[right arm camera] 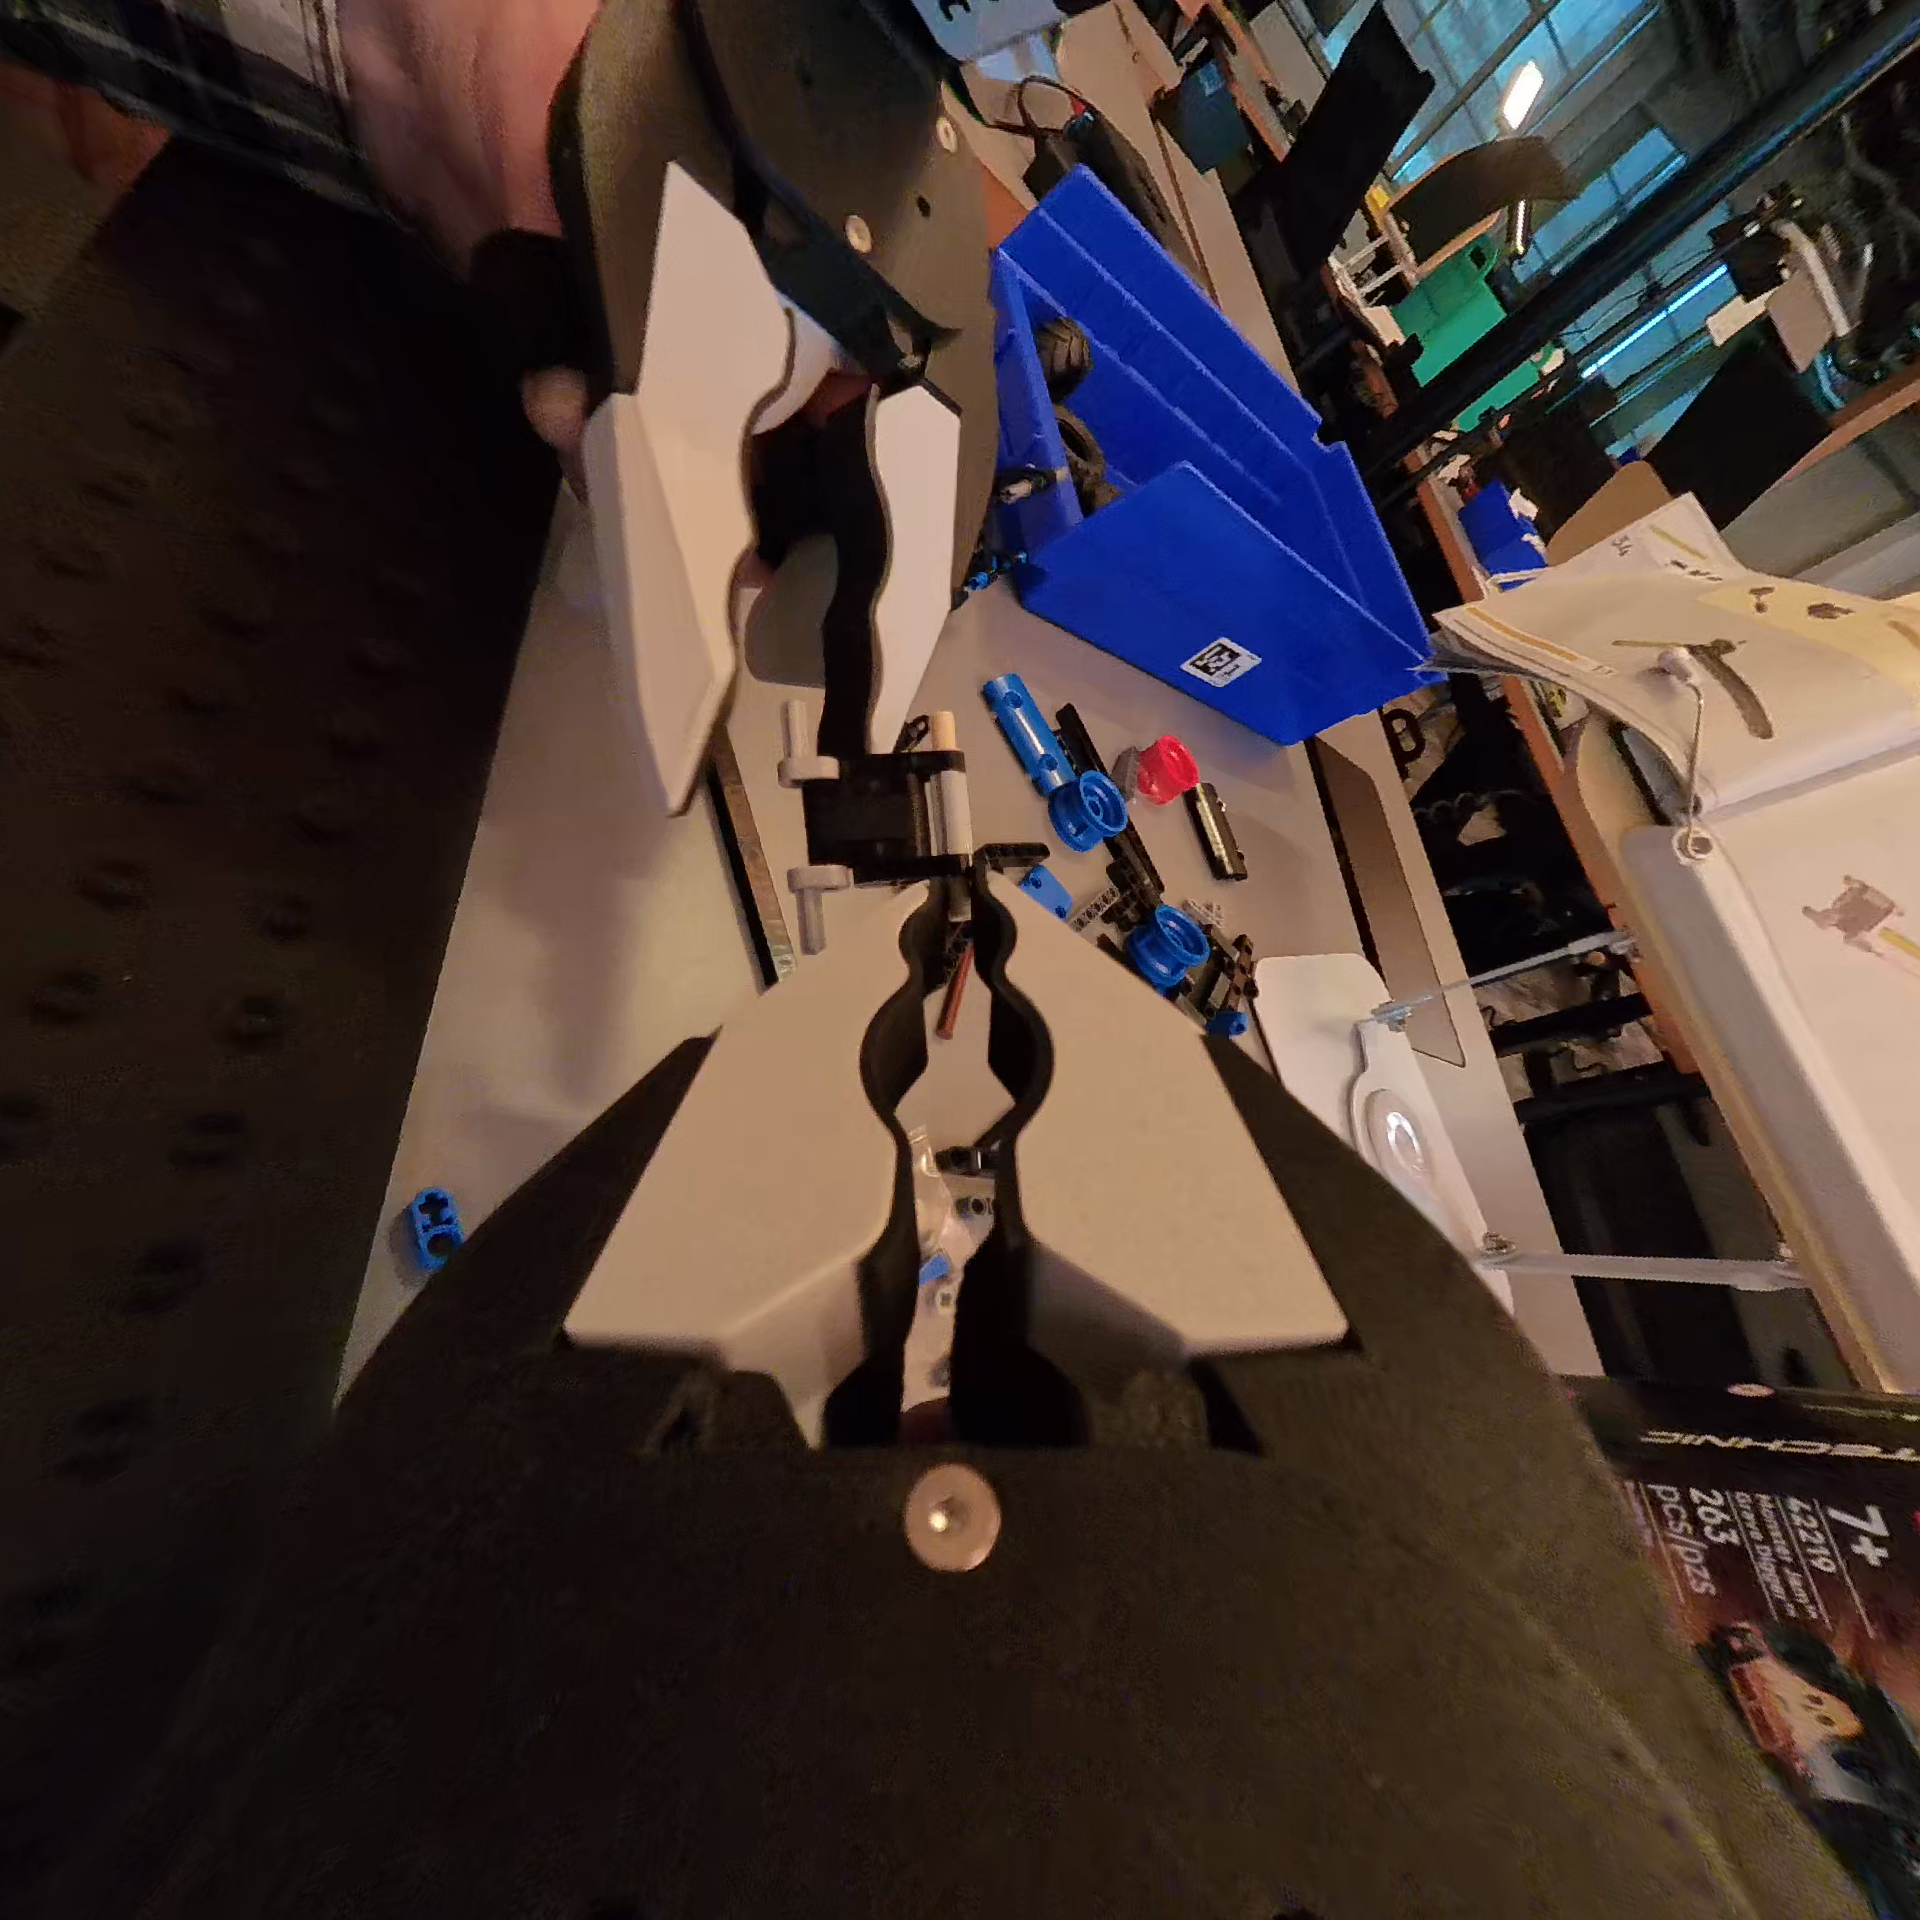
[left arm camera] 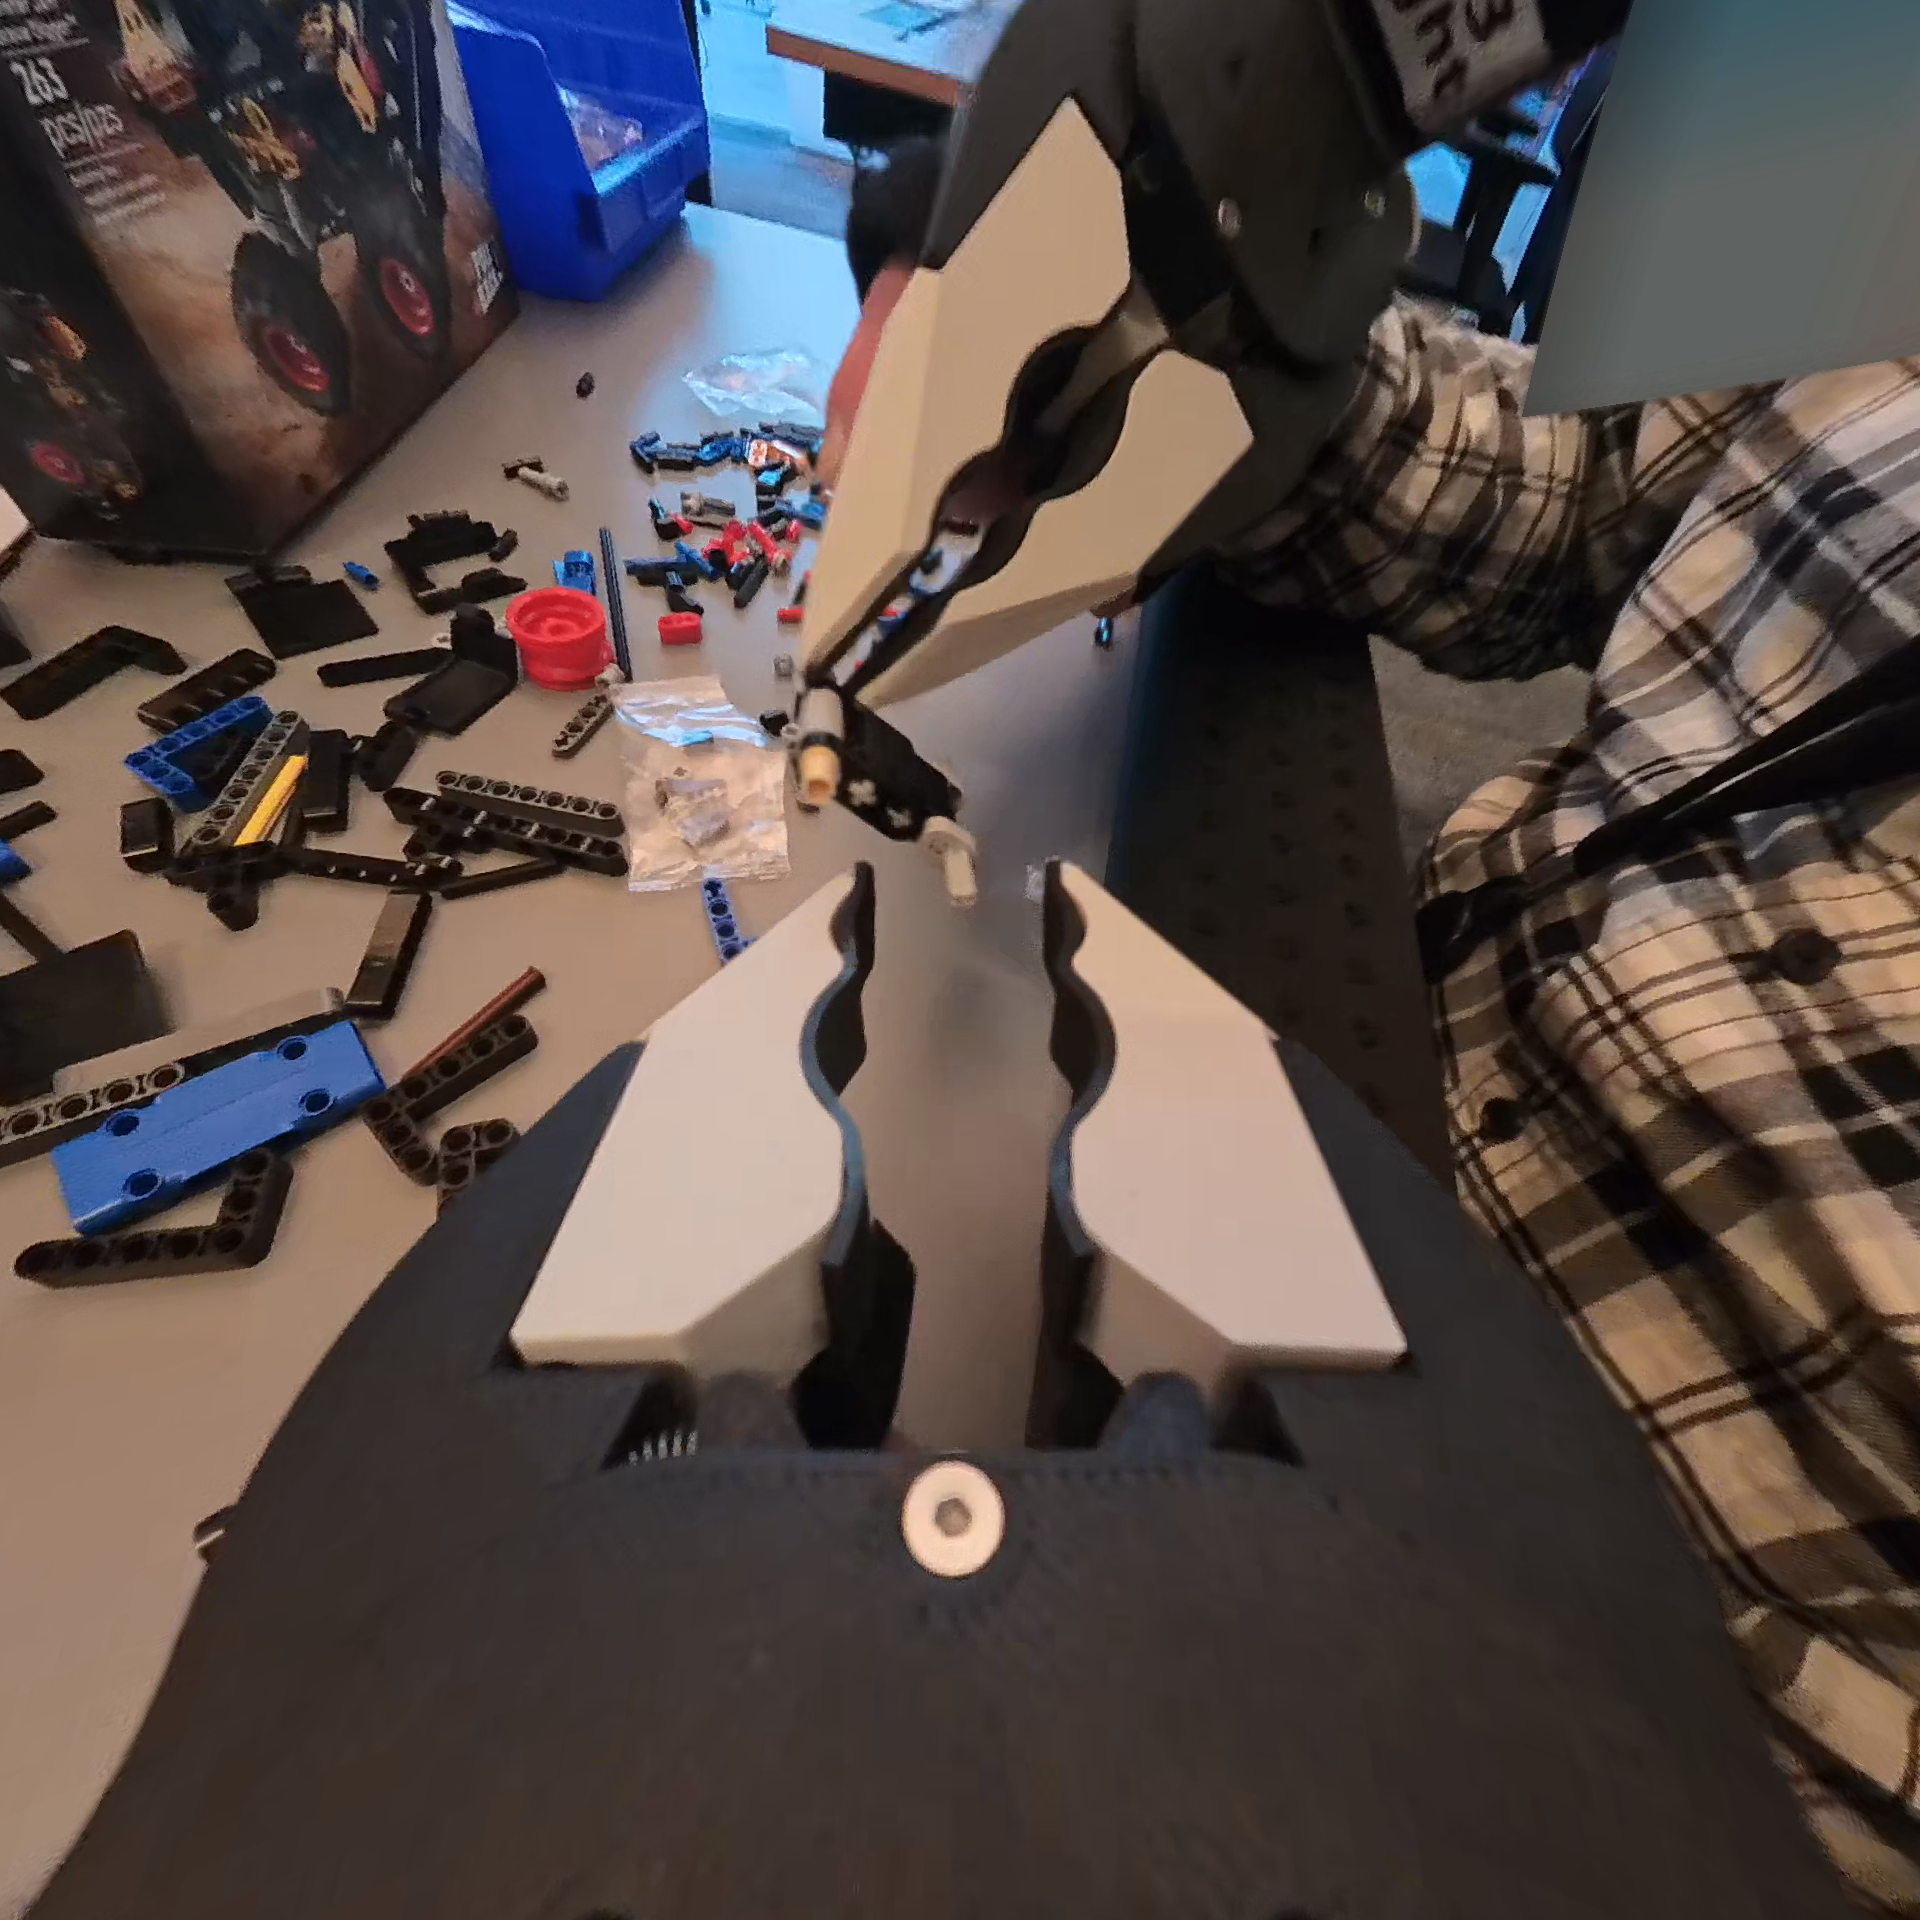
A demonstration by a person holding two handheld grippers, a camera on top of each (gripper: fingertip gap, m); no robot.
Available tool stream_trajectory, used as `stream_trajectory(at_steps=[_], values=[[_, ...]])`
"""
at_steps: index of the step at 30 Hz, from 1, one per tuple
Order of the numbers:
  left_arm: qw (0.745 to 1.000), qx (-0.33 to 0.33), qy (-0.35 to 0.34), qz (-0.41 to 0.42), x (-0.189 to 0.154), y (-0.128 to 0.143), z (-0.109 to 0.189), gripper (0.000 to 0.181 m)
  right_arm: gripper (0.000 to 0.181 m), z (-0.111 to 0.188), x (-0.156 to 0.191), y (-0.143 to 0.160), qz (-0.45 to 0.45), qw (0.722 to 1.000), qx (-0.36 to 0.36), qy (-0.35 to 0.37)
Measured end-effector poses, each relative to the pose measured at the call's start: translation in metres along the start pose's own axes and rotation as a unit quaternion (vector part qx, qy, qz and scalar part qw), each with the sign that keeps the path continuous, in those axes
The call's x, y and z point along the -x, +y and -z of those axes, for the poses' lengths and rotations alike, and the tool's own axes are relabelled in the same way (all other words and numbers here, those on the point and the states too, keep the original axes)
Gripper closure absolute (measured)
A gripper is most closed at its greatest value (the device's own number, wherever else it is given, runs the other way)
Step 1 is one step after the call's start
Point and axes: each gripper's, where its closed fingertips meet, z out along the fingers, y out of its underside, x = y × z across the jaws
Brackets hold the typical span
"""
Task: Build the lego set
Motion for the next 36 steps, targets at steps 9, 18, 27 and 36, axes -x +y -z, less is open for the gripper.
stream_trajectory(at_steps=[9, 18, 27, 36], values=[[0.998, 0.033, -0.034, -0.038, 0.008, 0.008, 0.009, 0.174, 0.171, -0.003, 0.008, -0.007, -0.034, 0.999, -0.011, -0.028], [0.981, 0.115, -0.024, -0.155, -0.001, 0.022, 0.011, 0.174, 0.167, -0.013, 0.035, -0.016, -0.138, 0.98, -0.004, -0.14], [0.945, 0.282, -0.12, -0.118, 0.04, 0.083, 0.056, 0.15, 0.175, -0.035, 0.052, 0.012, -0.21, 0.958, 0.086, -0.173], [0.946, 0.295, -0.099, -0.089, 0.032, 0.096, 0.034, 0.166, 0.175, -0.043, 0.067, 0.029, -0.229, 0.938, 0.162, -0.203]])
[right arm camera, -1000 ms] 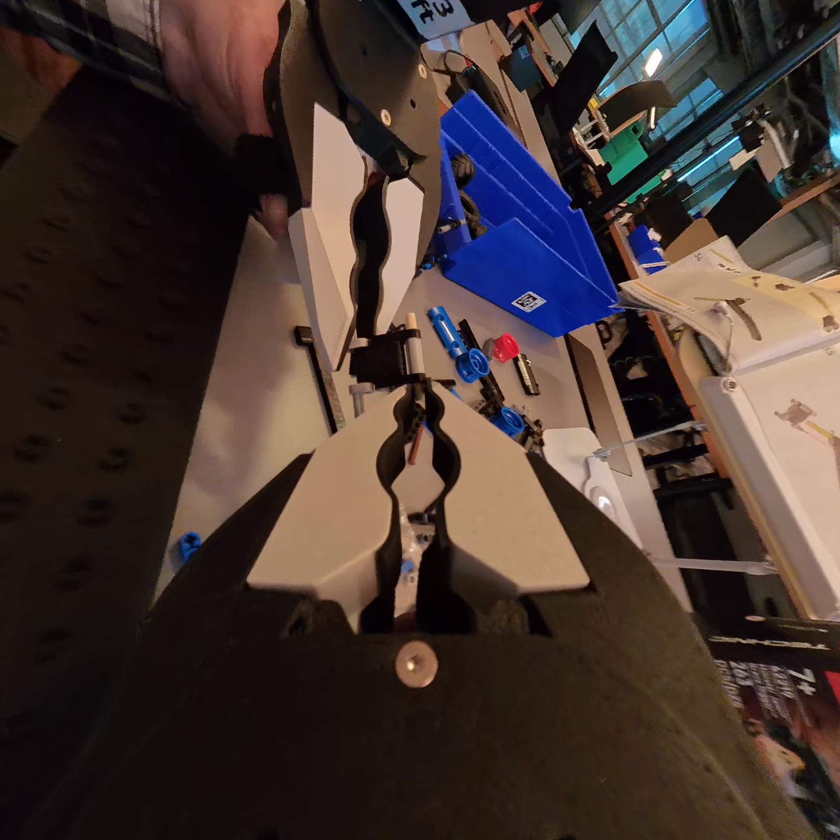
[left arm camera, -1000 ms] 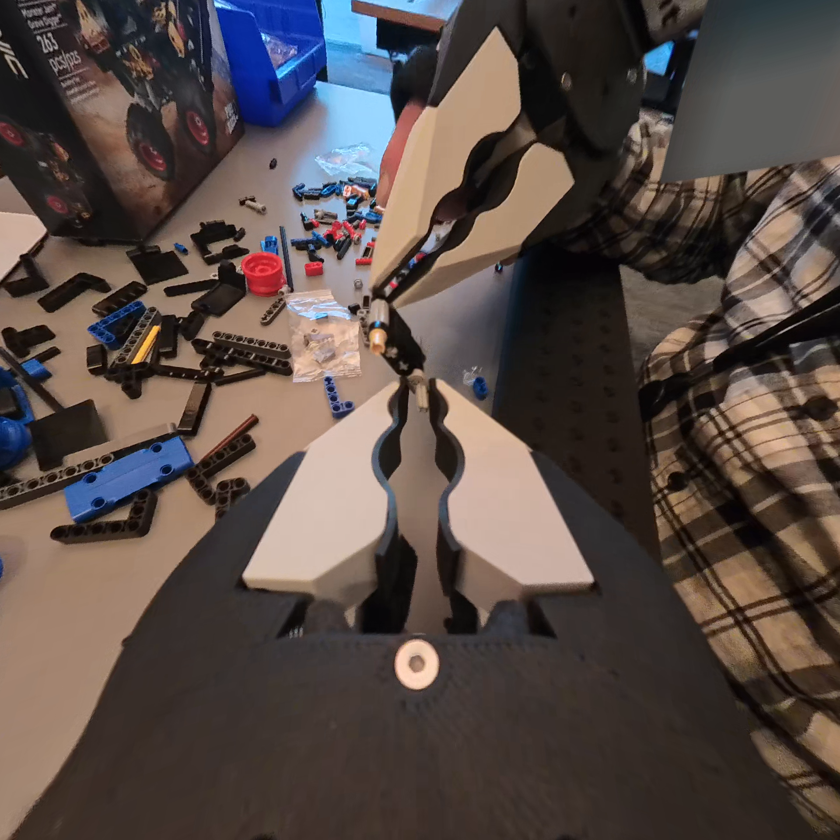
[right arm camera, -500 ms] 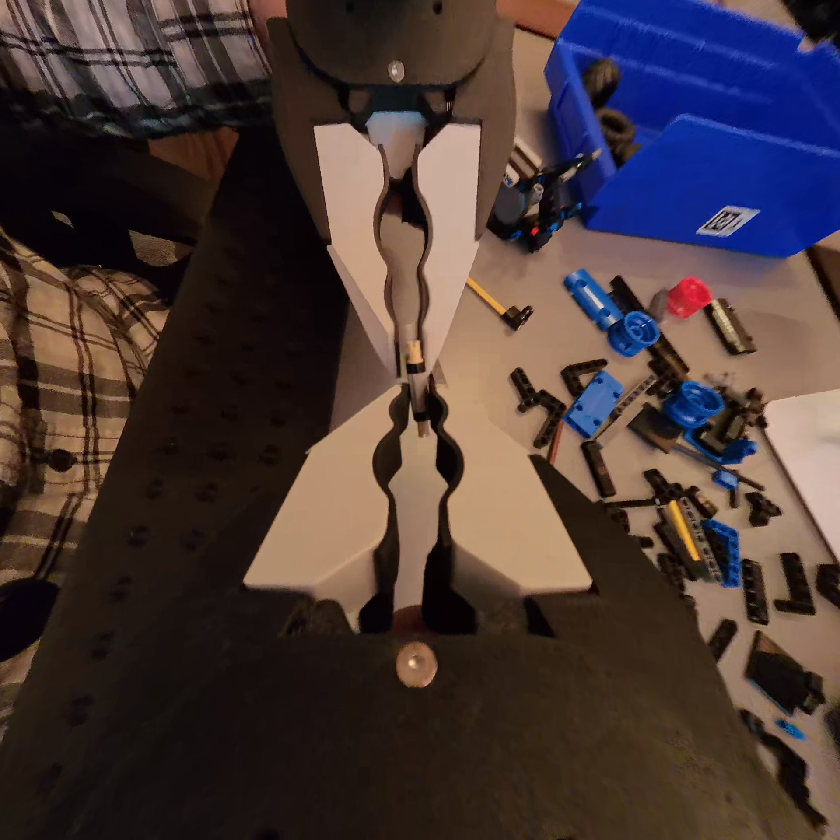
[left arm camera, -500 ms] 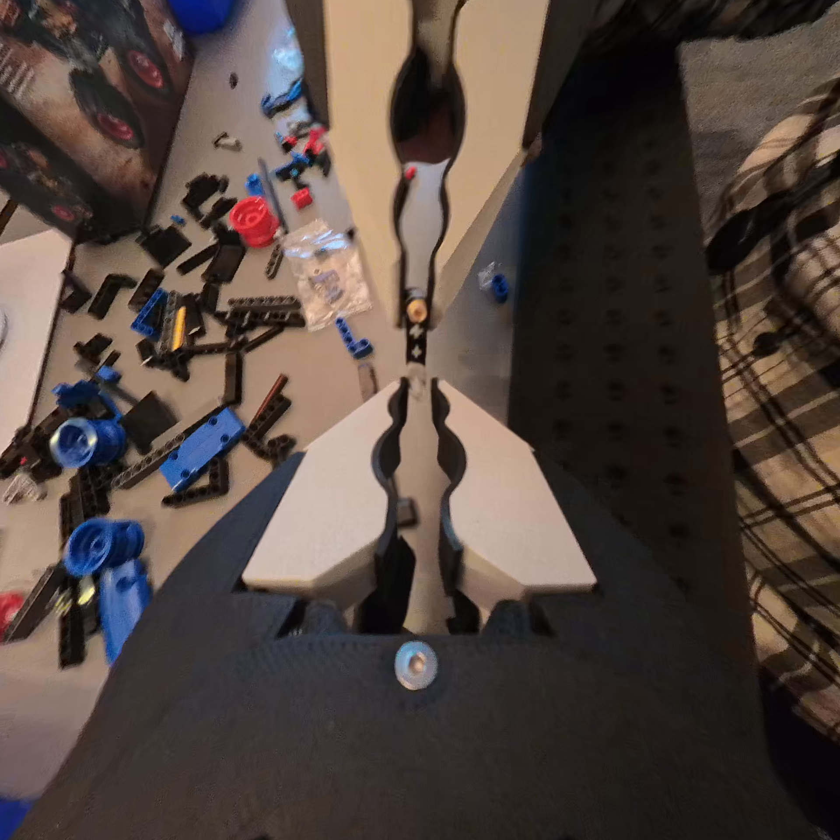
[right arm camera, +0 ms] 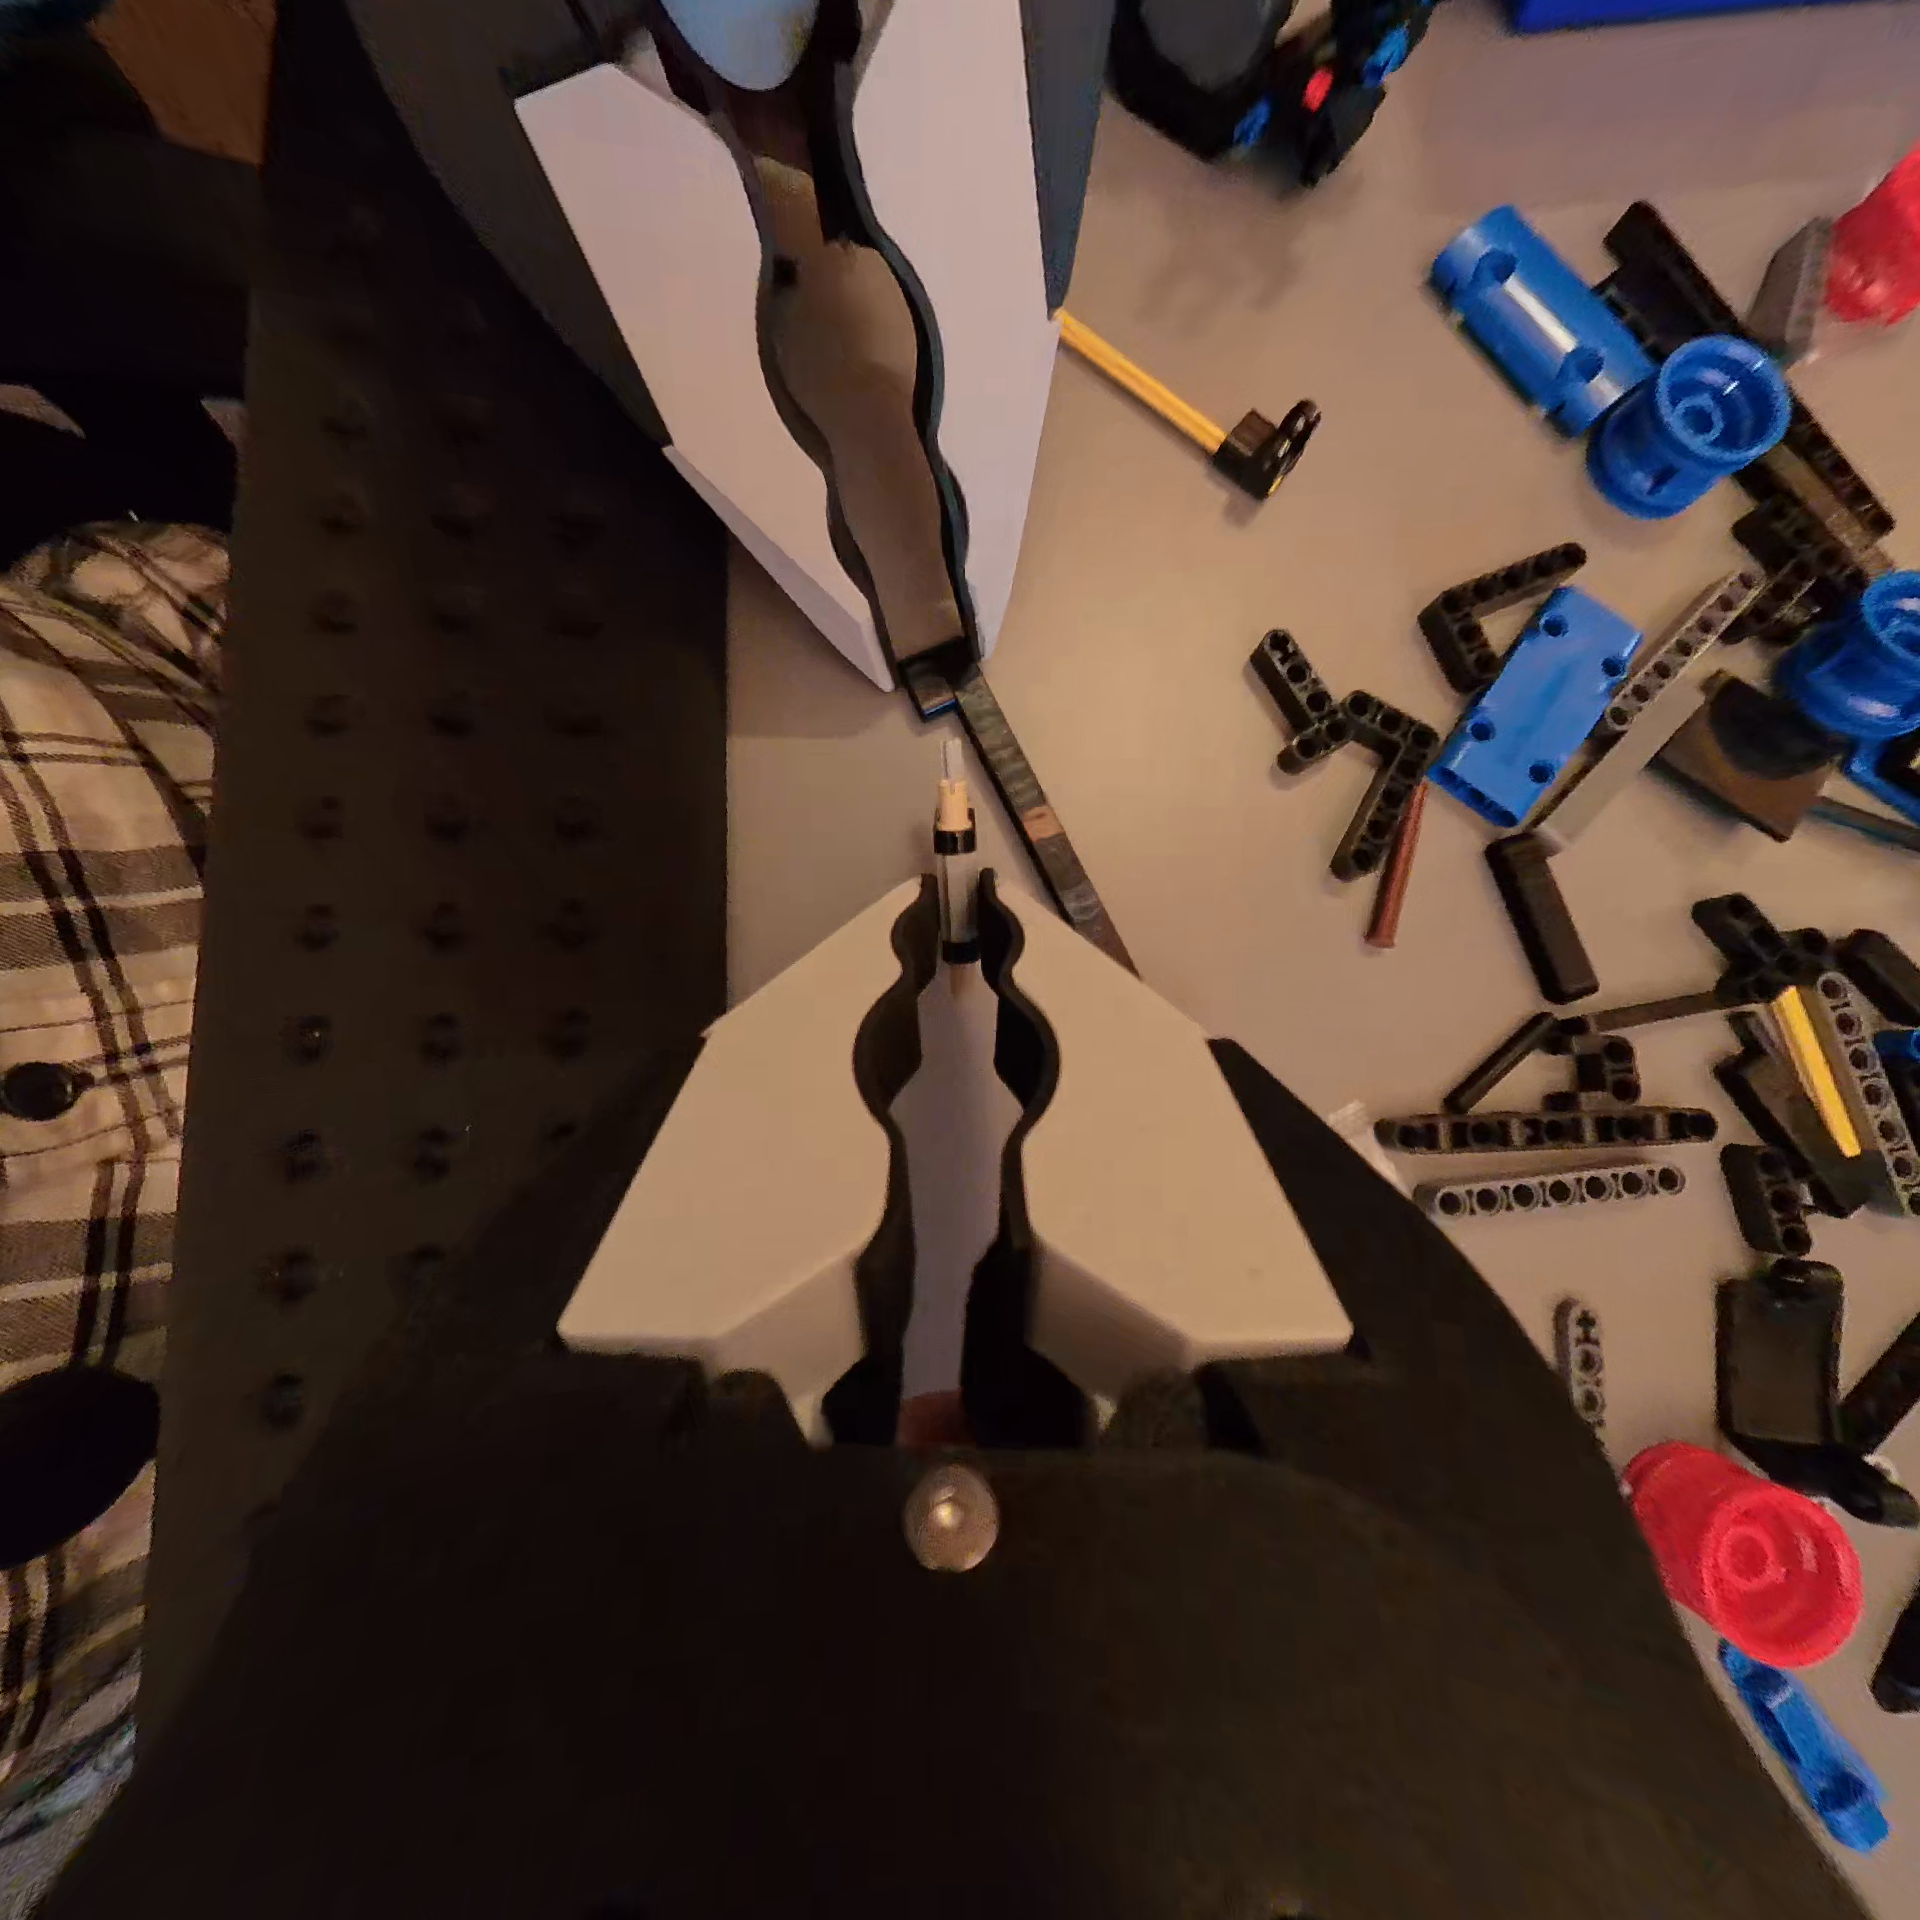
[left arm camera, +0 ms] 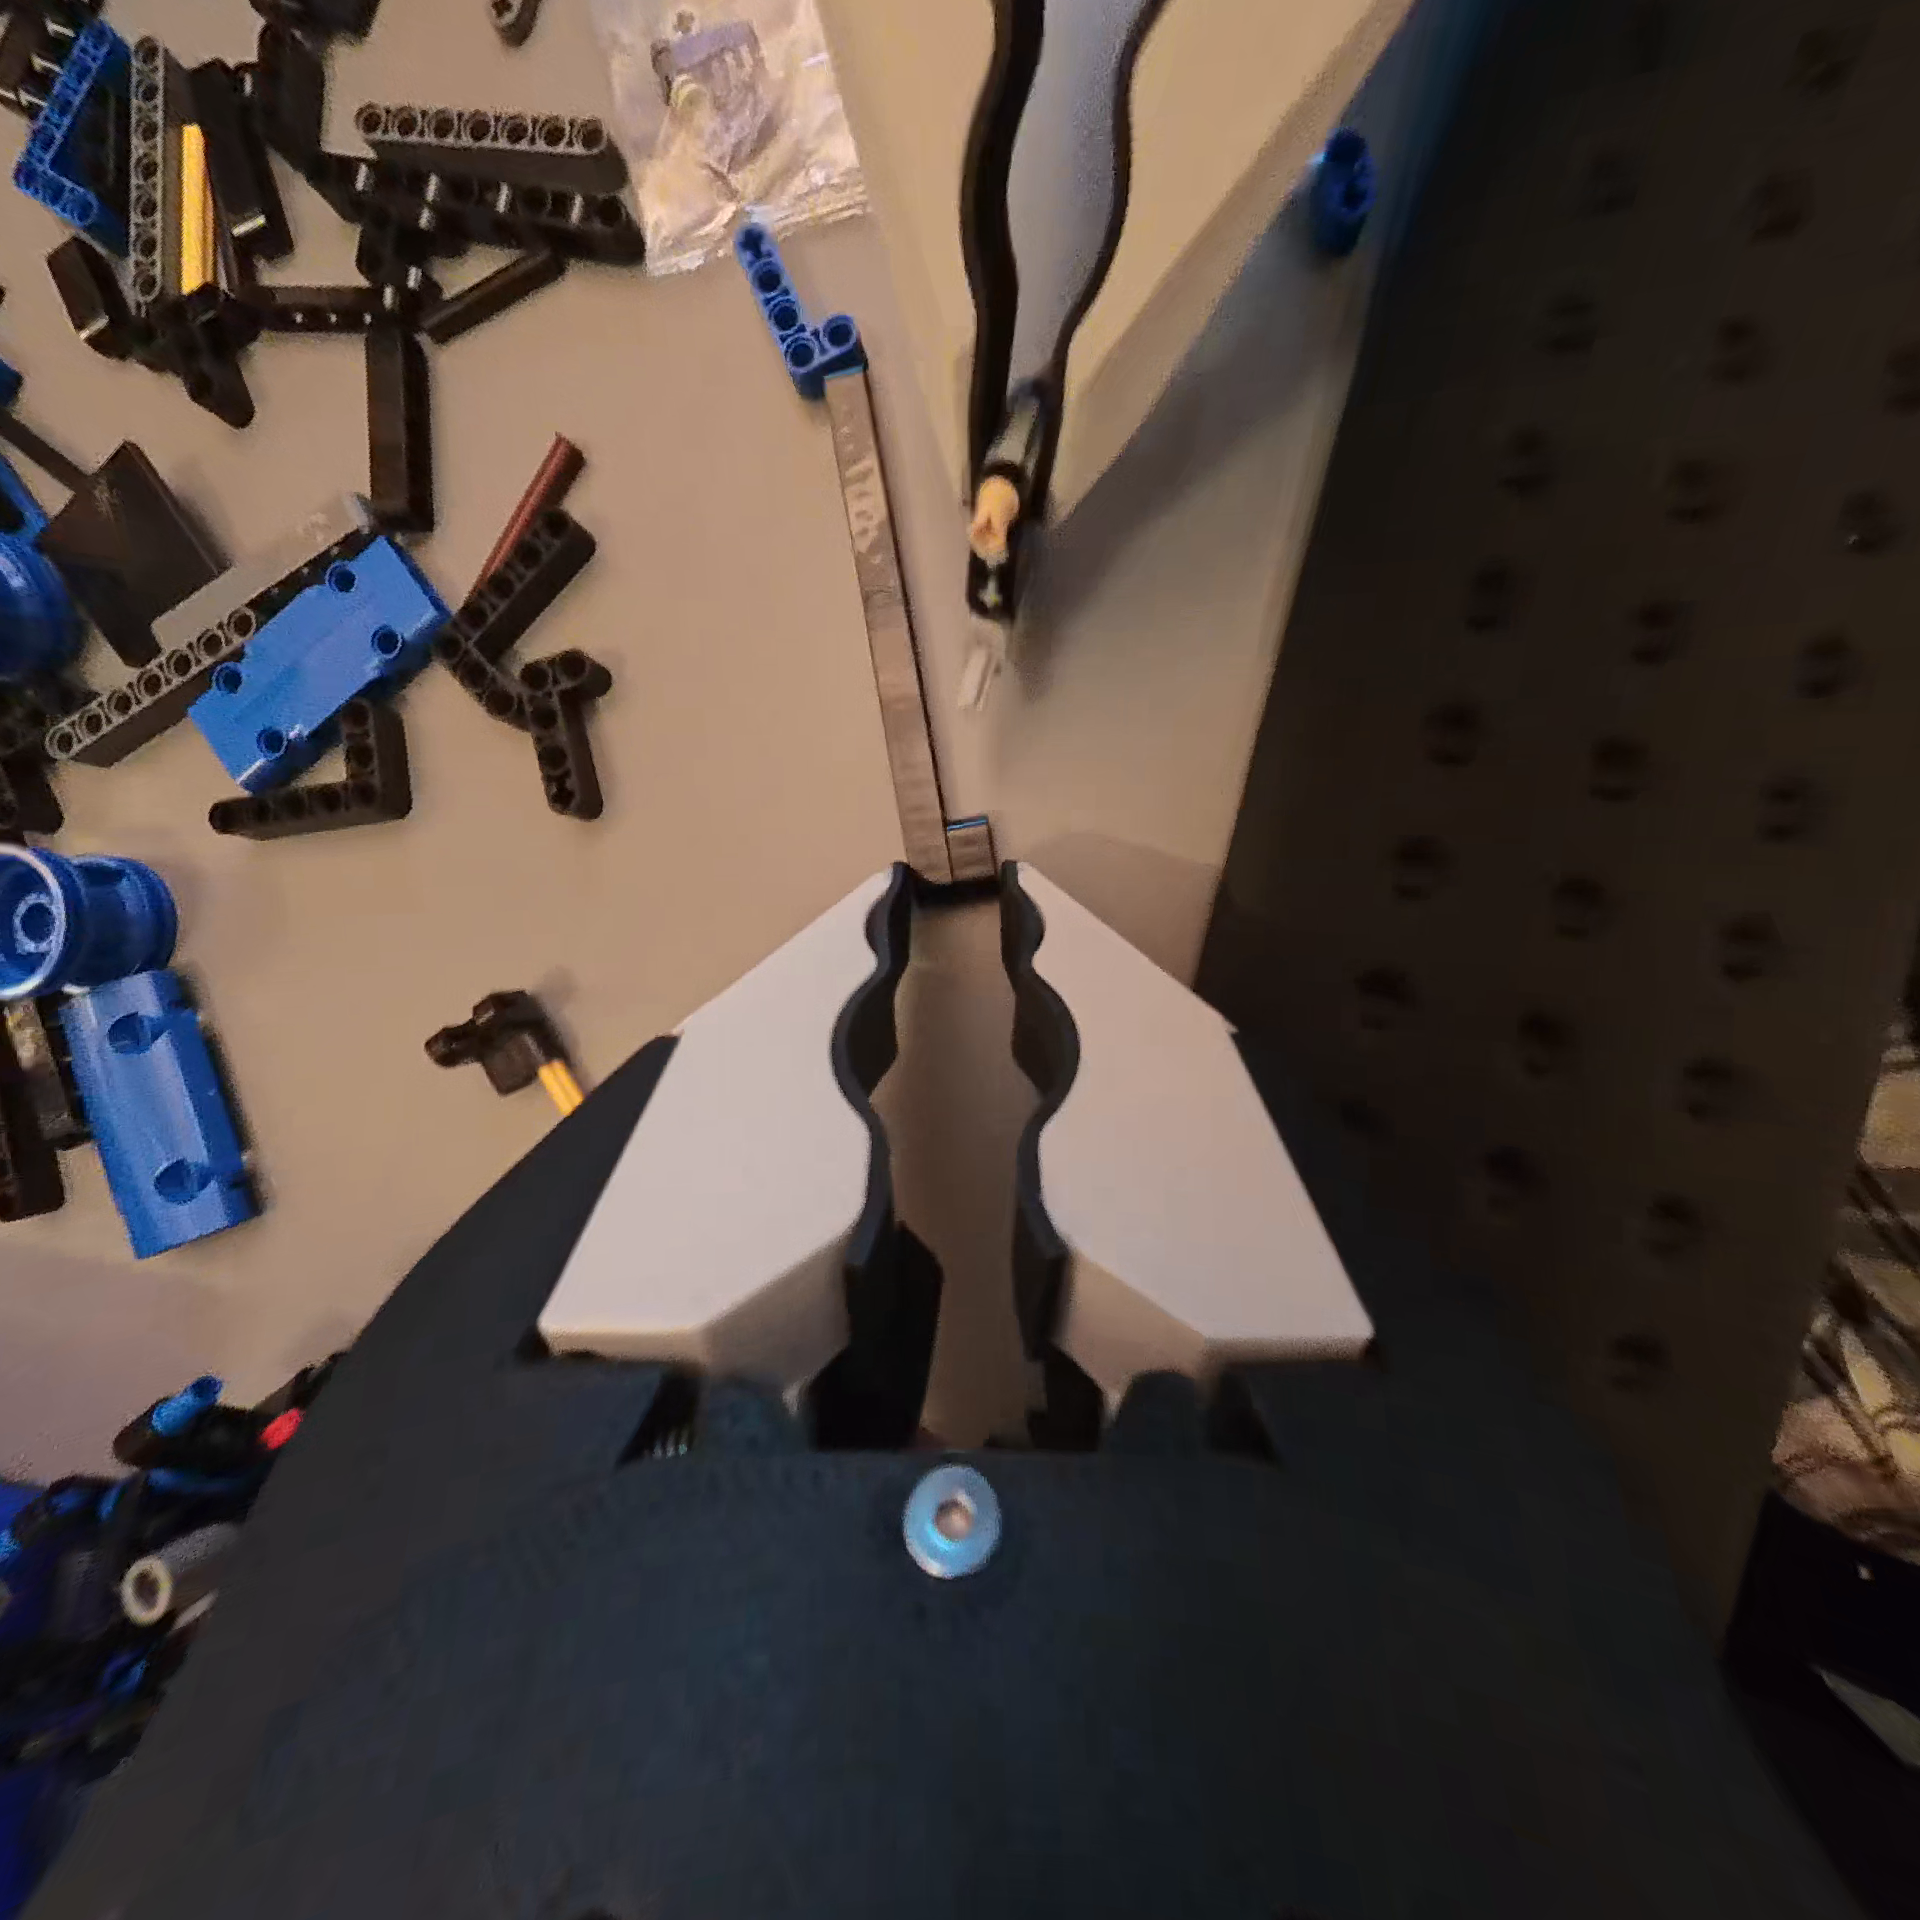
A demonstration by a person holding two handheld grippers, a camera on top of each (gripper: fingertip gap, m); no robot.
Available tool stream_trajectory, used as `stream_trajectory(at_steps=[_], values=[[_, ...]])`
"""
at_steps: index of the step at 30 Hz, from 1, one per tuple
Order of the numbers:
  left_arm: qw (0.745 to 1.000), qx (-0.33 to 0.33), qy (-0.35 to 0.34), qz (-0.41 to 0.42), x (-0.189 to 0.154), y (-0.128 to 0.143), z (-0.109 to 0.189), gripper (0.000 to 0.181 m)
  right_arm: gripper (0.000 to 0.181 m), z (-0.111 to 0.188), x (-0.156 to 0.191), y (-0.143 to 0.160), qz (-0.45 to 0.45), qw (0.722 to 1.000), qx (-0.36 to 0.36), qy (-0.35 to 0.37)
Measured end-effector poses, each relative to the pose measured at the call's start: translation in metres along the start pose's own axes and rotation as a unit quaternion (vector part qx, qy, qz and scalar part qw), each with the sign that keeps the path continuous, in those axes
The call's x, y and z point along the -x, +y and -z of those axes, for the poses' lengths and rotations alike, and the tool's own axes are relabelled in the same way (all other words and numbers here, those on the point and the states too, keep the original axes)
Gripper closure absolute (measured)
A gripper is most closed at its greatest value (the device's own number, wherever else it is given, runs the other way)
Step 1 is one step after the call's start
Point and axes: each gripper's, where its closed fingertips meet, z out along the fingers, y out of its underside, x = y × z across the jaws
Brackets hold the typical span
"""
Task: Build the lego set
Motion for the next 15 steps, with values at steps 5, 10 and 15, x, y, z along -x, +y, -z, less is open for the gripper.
stream_trajectory(at_steps=[5, 10, 15], values=[[0.999, -0.01, -0.027, 0.015, -0.001, -0.012, -0.007, 0.166, 0.175, 0.002, -0.002, 0.006, 0.012, 0.999, 0.039, 0.008], [0.998, -0.03, -0.051, 0.034, -0.002, -0.017, -0.01, 0.166, 0.175, 0.006, -0.002, 0.01, 0.024, 0.998, 0.053, 0.014], [0.993, -0.023, -0.079, 0.088, 0.0, -0.017, -0.011, 0.166, 0.175, 0.009, -0.007, 0.015, 0.007, 0.998, 0.054, 0.024]])
